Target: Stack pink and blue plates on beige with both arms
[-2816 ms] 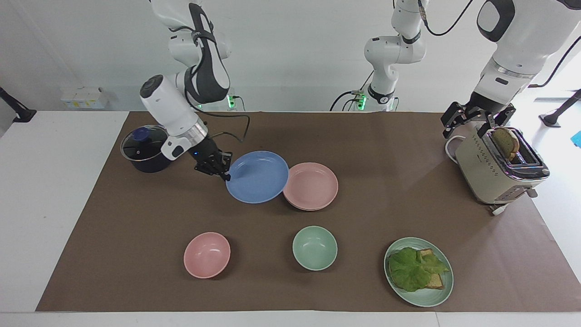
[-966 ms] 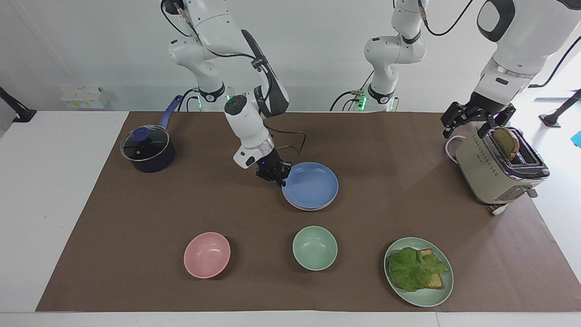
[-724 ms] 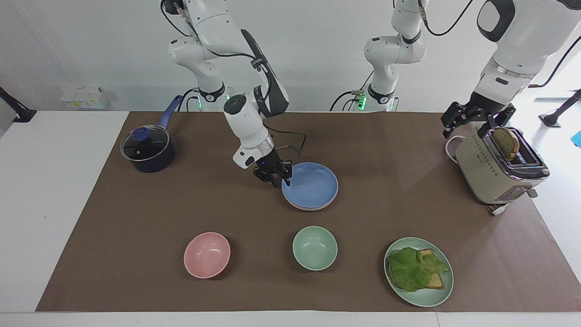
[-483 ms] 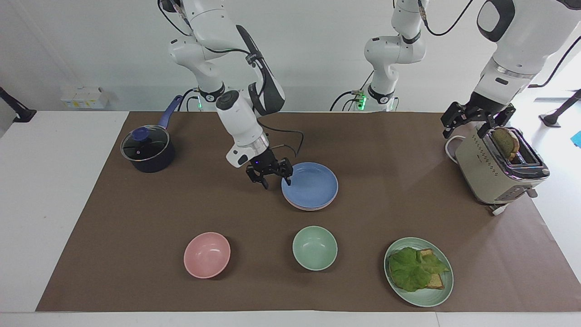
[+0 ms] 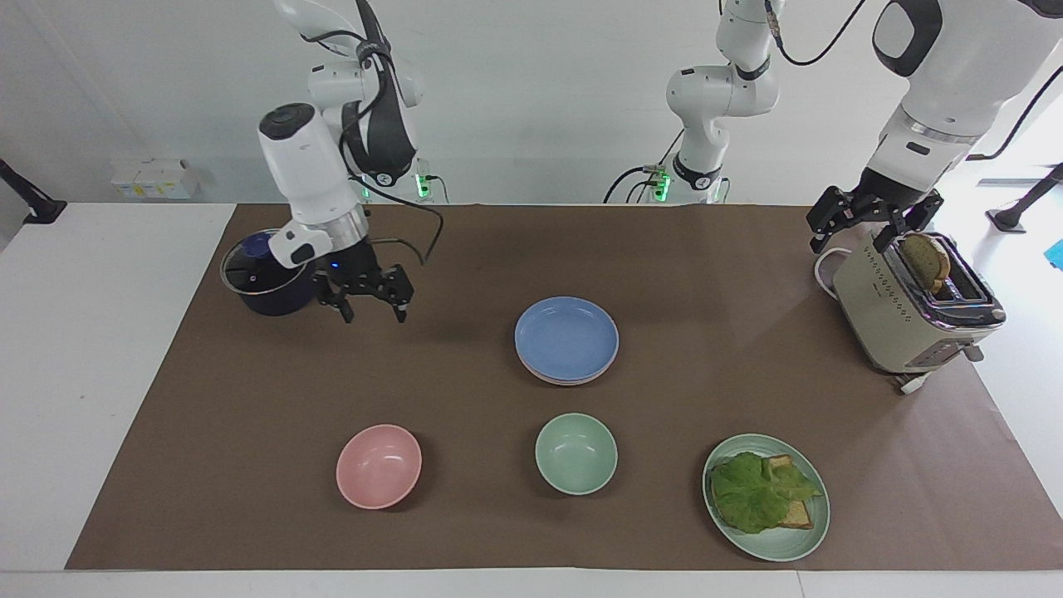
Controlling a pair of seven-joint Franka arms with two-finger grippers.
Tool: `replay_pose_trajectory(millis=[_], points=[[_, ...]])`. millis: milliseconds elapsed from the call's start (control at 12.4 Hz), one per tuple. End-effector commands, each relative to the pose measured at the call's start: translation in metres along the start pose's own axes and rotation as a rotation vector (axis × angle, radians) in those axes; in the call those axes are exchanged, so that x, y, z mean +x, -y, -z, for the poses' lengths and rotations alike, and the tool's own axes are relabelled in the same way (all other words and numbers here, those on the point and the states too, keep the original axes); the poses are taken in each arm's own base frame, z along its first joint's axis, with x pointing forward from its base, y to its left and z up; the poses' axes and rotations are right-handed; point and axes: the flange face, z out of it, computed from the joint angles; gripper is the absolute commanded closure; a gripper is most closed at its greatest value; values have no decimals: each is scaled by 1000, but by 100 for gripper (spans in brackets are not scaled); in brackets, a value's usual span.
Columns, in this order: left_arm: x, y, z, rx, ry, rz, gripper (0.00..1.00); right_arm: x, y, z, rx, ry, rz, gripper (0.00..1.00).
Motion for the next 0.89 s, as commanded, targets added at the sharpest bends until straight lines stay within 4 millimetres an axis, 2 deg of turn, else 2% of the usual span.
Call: replay_pose_trajectory(millis=[0, 161, 483, 805], points=[[-4, 3, 0, 12, 10, -9, 0, 12, -36, 70, -46, 70, -34, 0], [-4, 3, 0, 12, 10, -9, 0, 18, -57, 118, -68, 130, -32, 0], [-4, 3, 0, 12, 10, -9, 0, 25, -63, 172, -169, 145, 35, 0], [-4, 3, 0, 12, 10, -9, 0, 33, -53, 182, -188, 209, 48, 0]])
